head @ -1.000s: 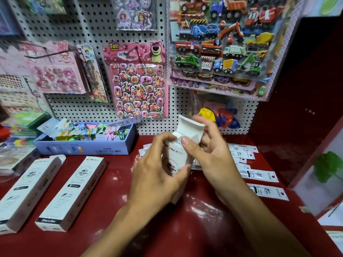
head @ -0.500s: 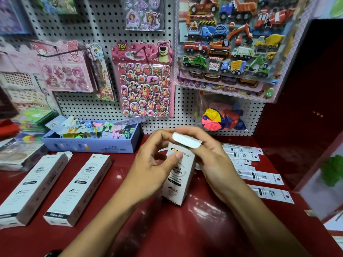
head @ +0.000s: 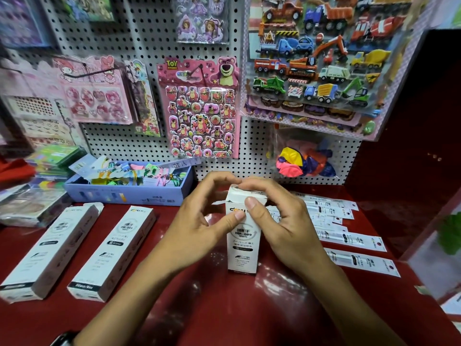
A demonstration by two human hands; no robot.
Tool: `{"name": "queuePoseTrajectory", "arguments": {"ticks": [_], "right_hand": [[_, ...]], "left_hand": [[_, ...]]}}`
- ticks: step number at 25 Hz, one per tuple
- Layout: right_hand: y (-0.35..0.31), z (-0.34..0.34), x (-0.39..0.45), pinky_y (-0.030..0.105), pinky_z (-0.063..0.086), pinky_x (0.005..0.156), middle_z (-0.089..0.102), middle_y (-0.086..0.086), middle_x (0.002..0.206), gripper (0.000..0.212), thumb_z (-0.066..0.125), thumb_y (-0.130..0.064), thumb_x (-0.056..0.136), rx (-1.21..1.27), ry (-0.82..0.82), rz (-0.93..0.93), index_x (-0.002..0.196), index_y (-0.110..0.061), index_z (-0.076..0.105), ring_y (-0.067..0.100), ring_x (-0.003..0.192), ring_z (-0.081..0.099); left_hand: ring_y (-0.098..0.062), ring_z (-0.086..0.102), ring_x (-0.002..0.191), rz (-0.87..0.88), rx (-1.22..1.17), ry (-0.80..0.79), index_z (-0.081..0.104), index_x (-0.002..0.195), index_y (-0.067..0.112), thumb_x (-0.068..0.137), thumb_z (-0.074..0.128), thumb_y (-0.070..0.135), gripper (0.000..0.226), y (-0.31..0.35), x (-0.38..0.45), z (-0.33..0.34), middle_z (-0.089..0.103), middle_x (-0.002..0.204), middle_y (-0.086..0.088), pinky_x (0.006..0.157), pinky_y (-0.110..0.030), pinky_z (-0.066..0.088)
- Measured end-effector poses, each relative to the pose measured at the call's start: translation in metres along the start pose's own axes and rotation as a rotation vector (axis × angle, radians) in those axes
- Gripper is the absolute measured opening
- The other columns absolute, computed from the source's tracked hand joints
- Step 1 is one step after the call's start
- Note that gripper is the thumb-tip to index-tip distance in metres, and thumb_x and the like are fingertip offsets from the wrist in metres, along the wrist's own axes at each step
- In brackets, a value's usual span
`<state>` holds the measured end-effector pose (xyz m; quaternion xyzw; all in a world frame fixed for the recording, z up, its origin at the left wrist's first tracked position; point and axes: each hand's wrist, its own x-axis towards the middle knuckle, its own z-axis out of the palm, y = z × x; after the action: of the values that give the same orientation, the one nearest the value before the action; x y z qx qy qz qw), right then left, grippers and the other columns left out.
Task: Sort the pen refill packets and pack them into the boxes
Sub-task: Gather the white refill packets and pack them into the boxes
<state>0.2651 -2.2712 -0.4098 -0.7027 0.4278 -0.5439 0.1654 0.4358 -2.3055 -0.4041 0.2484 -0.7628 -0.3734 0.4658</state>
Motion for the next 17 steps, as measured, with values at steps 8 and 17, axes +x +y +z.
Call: {"name": "queuePoseTrajectory", "arguments": {"ticks": [8,17], "right_hand": [[0.010,-0.011,0.000,0.030,0.051,0.089,0.065,-0.001,0.127,0.019,0.067,-0.020,0.090,-0.141,-0.035,-0.148,0.105,-0.012,0.073,0.011,0.112,0.064],[0.020,-0.008,-0.012,0.024,0.054,0.088,0.057,-0.010,0.135,0.059,0.069,-0.036,0.089,0.210,-0.239,0.595,0.141,-0.039,0.042,0.001,0.106,0.064]], "left_hand": [[-0.009,0.065,0.089,-0.030,-0.063,-0.040,0.055,0.099,0.008,0.082,0.073,0.006,0.025,-0.003,0.000,-0.009,0.067,0.096,0.008,0.076,-0.028,0.052],[-0.015,0.067,0.079,-0.353,-0.280,0.505,0.059,0.109,0.027,0.090,0.063,0.003,0.031,-0.015,0.010,-0.028,0.073,0.095,0.000,0.056,-0.025,0.053]]}}
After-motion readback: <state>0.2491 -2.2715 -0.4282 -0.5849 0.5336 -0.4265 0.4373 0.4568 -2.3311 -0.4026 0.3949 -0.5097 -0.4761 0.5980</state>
